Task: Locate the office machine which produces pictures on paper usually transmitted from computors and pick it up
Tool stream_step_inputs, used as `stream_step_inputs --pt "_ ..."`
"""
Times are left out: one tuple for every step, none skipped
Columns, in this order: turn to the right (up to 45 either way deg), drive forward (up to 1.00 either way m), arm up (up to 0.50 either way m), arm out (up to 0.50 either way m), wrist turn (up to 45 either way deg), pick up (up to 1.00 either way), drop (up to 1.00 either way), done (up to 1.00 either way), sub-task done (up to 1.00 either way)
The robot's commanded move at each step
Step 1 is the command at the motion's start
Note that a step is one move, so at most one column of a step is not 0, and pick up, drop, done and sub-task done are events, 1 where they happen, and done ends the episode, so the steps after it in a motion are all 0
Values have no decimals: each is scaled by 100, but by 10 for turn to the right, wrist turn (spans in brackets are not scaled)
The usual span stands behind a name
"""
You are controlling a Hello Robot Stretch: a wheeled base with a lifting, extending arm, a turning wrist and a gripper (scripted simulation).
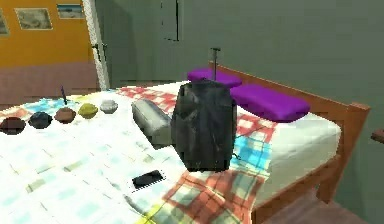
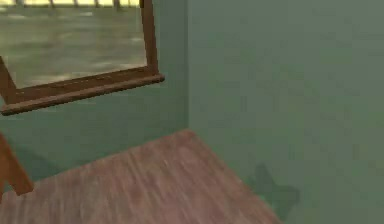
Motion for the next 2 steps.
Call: stream_step_inputs --pt "390 0 0 0 0 0 0 0 0" --pt "0 55 0 0 0 0 0 0 0"
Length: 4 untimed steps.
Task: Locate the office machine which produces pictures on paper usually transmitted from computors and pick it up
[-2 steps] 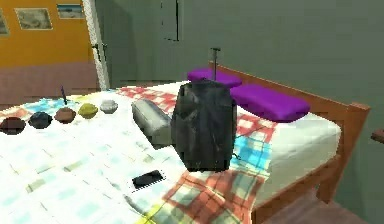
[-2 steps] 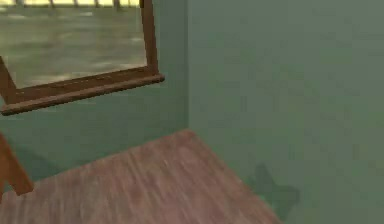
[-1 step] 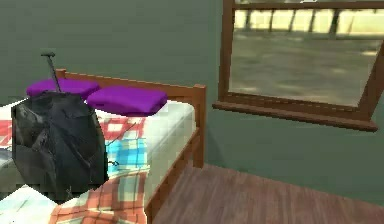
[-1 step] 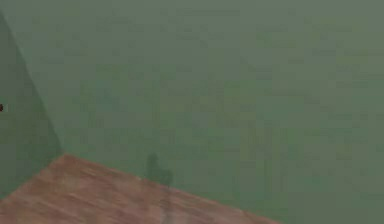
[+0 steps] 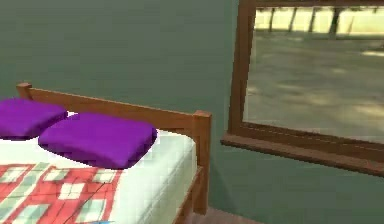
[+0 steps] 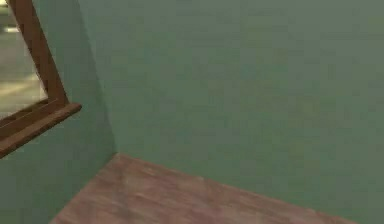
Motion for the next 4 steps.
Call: stream_step_inputs --pt "-450 0 0 0 0 0 0 0 0" --pt "-450 0 0 0 0 0 0 0 0" --pt "-450 0 0 0 0 0 0 0 0" --pt "-210 0 0 0 0 0 0 0 0"
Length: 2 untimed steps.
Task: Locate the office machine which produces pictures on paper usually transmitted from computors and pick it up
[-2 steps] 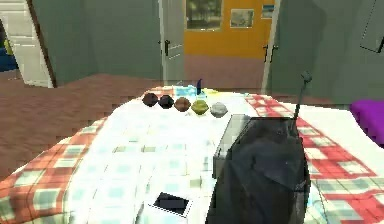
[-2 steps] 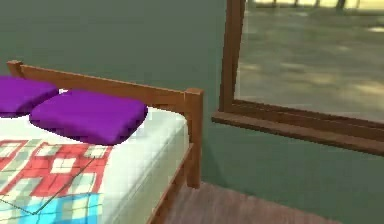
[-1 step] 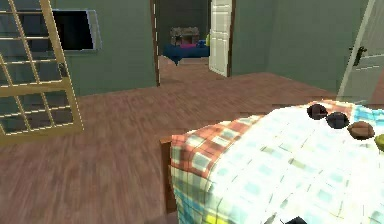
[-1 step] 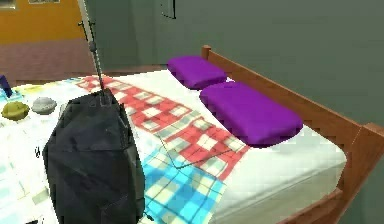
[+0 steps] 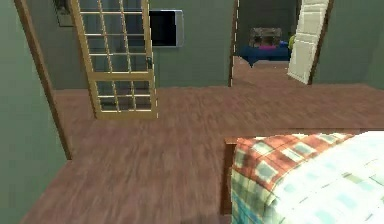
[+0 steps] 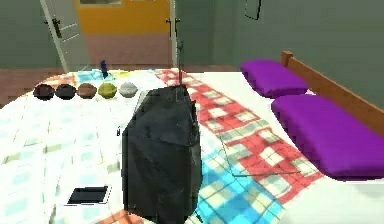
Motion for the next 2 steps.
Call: stream_step_inputs --pt "-30 0 0 0 0 0 0 0 0" --pt "-450 0 0 0 0 0 0 0 0"
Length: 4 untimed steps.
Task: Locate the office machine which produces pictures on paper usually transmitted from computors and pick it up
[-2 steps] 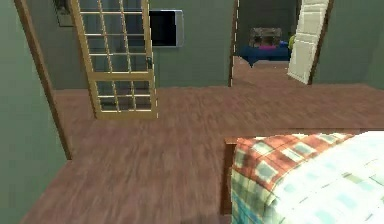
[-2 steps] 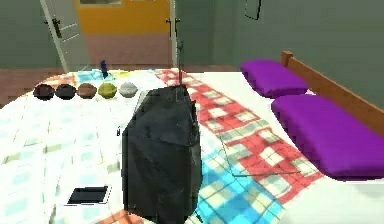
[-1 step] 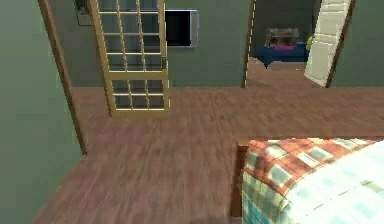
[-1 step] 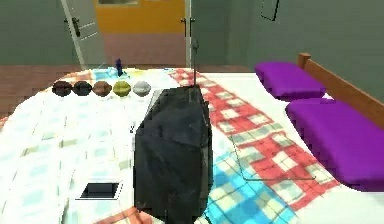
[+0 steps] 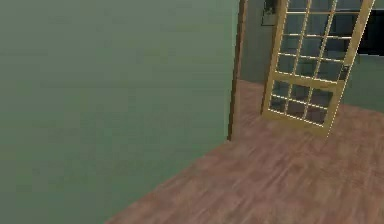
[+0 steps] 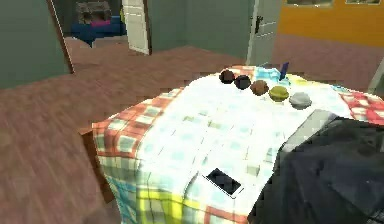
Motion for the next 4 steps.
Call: stream_step_inputs --pt "-450 0 0 0 0 0 0 0 0" --pt "-450 0 0 0 0 0 0 0 0" --pt "-420 0 0 0 0 0 0 0 0" --pt "0 15 0 0 0 0 0 0 0"
